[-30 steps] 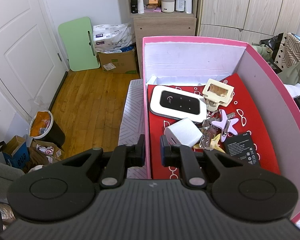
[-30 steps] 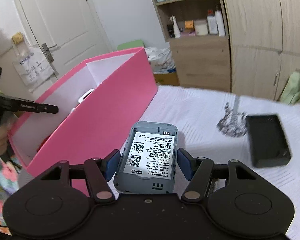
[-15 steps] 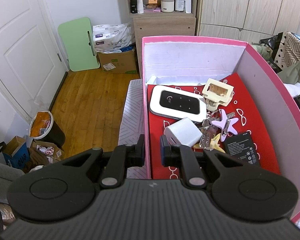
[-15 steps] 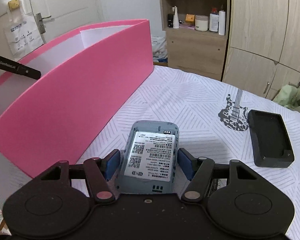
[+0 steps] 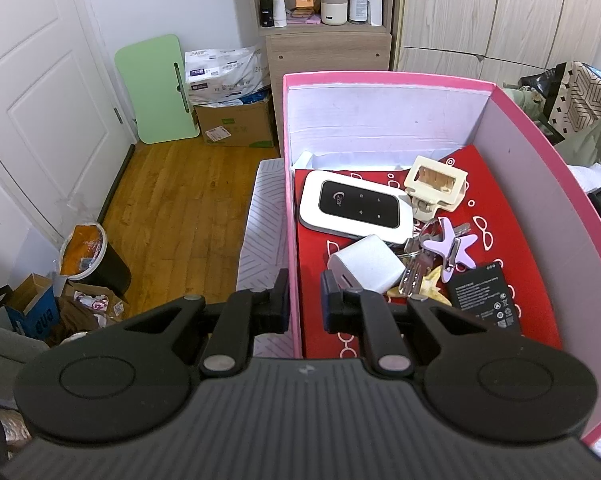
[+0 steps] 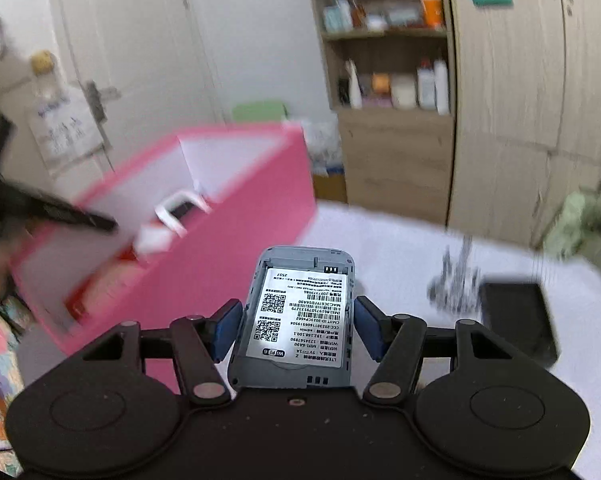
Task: Organize rigid objects
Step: 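Carry the grey router into the box and open the right tool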
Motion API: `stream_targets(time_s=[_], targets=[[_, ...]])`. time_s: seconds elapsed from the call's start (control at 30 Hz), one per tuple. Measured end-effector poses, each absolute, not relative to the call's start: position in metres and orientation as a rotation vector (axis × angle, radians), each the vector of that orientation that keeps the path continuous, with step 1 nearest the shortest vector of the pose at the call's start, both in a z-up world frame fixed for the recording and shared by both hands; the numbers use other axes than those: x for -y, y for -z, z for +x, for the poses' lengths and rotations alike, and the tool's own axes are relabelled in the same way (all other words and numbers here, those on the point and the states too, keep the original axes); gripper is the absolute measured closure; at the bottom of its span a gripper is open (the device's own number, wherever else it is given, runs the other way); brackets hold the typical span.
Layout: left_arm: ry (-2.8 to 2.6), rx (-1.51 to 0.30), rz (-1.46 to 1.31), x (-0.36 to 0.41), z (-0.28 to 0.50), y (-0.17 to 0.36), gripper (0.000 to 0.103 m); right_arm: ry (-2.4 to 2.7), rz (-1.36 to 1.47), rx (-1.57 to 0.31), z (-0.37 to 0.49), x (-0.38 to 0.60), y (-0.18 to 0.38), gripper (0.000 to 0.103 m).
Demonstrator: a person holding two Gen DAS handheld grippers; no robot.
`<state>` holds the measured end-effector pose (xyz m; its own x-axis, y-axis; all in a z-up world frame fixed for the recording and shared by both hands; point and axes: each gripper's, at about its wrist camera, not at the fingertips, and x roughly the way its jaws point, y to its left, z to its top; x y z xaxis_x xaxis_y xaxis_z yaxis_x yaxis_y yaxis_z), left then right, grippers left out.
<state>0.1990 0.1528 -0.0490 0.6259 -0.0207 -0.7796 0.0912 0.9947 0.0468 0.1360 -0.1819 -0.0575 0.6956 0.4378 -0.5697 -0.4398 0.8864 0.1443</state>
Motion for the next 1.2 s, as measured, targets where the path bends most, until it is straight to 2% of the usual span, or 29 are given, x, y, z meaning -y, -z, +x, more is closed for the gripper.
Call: stream_targets(time_s=[0.13, 0.27, 0.63, 0.83, 0.97, 1.2], targets=[[0.064, -0.892, 0.078, -0.154, 0.198, 0.049, 0.090, -0.619, -0.002, -0.590, 0.138, 0.168, 0.015, 0.037], [0.066, -0.892, 0.070, -0.155, 0.198, 0.049, 0.090, -0.772, 0.025, -0.677, 0.159, 0.128, -0.002, 0.037], [0.067, -0.885, 0.066, -0.157, 0.196, 0.048, 0.091, -0.828, -0.154, -1.018, 0.214, 0.011, 0.044, 0.037], [0.070, -0.884, 0.079, -0.156, 0.196, 0.048, 0.091, -0.901, -0.056, -1.136, 0.222, 0.002, 0.061, 0.036], [0.070, -0.884, 0.088, -0.155, 0.197, 0.047, 0.091, -0.943, 0.018, -1.115, 0.219, 0.013, 0.055, 0.035], [0.067, -0.883, 0.094, -0.154, 0.197, 0.047, 0.090, -0.914, 0.020, -0.928, 0.189, 0.071, 0.019, 0.035]])
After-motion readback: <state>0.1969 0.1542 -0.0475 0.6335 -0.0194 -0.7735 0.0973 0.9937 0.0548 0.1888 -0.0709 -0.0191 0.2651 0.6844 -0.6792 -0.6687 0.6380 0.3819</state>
